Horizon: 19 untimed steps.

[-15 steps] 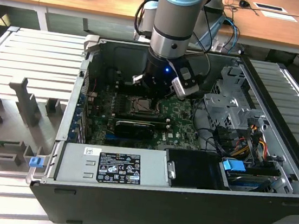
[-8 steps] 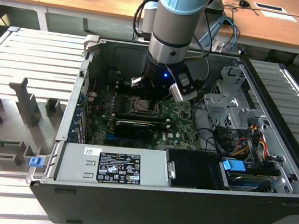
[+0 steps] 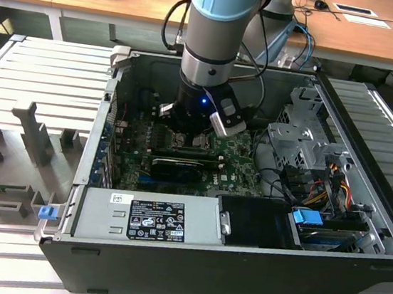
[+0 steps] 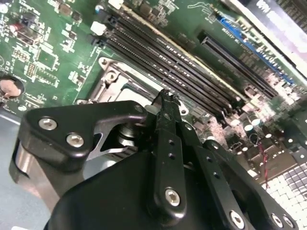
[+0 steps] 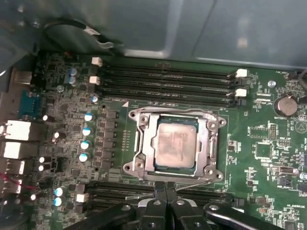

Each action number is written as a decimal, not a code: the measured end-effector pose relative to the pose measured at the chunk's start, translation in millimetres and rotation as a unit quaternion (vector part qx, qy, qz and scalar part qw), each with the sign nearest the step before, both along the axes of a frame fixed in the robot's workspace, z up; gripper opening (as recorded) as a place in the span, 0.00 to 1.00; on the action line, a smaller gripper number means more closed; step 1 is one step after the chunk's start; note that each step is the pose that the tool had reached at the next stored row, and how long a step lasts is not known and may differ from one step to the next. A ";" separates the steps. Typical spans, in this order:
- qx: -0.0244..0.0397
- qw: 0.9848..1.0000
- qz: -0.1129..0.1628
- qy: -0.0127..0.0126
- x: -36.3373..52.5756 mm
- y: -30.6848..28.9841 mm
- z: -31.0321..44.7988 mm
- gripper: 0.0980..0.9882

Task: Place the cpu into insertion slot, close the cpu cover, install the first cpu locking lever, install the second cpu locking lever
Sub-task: 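Install the second cpu locking lever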

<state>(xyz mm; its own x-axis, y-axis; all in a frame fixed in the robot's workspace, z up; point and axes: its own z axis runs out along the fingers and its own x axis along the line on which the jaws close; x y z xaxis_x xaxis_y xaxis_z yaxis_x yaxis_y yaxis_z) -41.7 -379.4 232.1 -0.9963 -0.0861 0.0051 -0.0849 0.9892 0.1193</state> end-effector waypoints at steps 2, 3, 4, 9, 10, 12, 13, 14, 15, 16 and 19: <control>0.002 1.000 0.000 0.000 -1.9 -3.2 0.0 0.01; 0.003 1.000 0.000 0.000 -2.6 -4.3 0.0 0.01; 0.006 1.000 0.000 0.000 -3.8 -5.3 0.0 0.01; 0.018 1.000 0.002 0.000 -11.7 -7.1 -1.8 0.01; 0.020 1.000 0.003 0.000 -14.2 -7.0 -3.5 0.01; 0.021 1.000 0.004 0.000 -15.9 -7.1 -8.0 0.01; 0.021 1.000 0.004 0.000 -16.1 -7.1 -10.6 0.01; 0.021 1.000 0.004 0.000 -16.1 -7.1 -12.3 0.01; 0.022 1.000 0.004 0.000 -16.2 -7.1 -16.1 0.01; 0.022 1.000 0.005 0.000 -16.4 -7.1 -17.6 0.01; 0.035 0.999 0.007 0.000 -17.5 -8.7 -18.9 0.01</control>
